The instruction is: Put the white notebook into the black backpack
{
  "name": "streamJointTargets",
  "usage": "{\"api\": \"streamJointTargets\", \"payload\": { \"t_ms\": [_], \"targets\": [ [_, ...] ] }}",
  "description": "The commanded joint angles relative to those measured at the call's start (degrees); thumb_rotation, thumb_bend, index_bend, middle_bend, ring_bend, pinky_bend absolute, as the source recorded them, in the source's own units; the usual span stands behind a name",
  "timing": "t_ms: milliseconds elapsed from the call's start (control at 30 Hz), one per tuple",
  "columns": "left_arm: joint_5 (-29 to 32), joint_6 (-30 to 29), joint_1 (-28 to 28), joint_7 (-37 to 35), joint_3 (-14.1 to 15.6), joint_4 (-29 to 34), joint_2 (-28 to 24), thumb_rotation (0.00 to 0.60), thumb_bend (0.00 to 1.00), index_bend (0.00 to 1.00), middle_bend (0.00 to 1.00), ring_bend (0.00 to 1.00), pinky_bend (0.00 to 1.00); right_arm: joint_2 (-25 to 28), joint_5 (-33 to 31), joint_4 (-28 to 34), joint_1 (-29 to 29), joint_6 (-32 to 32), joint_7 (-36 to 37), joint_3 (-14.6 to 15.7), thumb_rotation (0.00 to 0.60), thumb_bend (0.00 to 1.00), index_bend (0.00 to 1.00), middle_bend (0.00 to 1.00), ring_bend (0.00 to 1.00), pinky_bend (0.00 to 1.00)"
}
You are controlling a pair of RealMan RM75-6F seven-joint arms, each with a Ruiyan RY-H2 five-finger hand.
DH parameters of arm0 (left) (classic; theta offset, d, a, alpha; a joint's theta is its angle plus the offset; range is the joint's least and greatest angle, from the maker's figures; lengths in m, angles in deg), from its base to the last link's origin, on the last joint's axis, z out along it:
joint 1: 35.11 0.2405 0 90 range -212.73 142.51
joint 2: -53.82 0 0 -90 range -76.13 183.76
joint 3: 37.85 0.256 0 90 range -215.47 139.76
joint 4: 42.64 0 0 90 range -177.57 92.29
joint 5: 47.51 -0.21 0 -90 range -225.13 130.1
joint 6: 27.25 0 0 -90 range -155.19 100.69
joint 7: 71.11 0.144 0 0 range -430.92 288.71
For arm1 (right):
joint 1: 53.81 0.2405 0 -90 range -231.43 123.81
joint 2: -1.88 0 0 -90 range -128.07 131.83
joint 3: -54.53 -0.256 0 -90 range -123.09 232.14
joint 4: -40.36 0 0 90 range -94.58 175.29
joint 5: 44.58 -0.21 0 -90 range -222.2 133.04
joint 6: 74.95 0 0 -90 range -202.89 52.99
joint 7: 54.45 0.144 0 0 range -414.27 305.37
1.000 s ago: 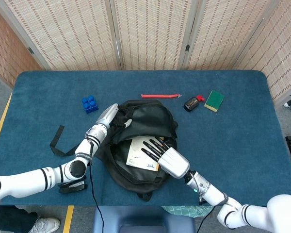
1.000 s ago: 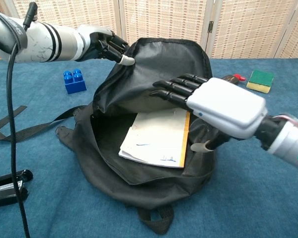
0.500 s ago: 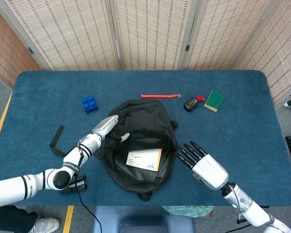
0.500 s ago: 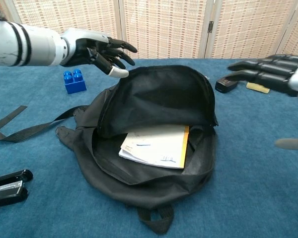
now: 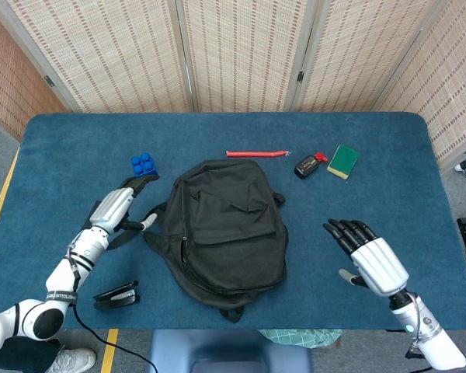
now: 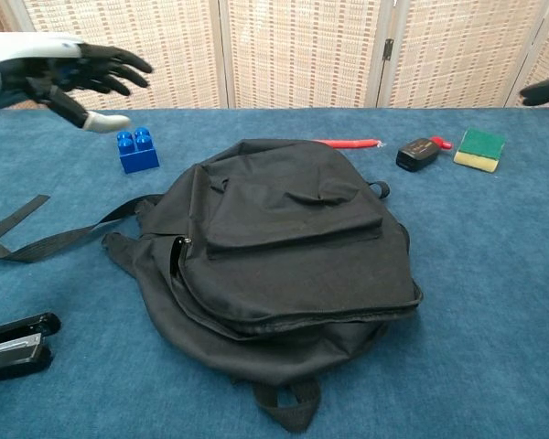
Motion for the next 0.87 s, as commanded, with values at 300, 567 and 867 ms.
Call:
{"api": "streamJointTargets", "payload": {
  "t_ms": [300, 567, 867],
  "targets": [
    [-8.2, -23.3, 14.6, 4.8, 6.1, -3.4, -0.2, 0.6, 0.44, 0.18, 0.14, 0.15, 0.0, 4.6, -8.2, -0.2, -3.8, 3.8, 10.0, -2.5, 0.6, 0.37, 0.01, 0.04, 0.09, 0.07],
    [-13.4, -35.3, 23.6, 8.1, 10.4, -3.7, 0.5, 0.6, 0.44, 0.17, 0.14, 0.14, 0.0, 7.3, -9.1, 1.5, -8.9, 0.2, 12.3, -2.5, 0.6, 0.37, 0.0, 0.0, 0.03, 0.0],
    [-17.9, -39.7, 29.8, 10.8, 14.7, -0.2, -1.0, 0.6, 0.44, 0.16, 0.14, 0.13, 0.0, 6.0, -9.7, 2.0, -15.2, -6.3, 9.2, -3.2, 0.6, 0.37, 0.0, 0.0, 0.04, 0.0]
  ]
}}
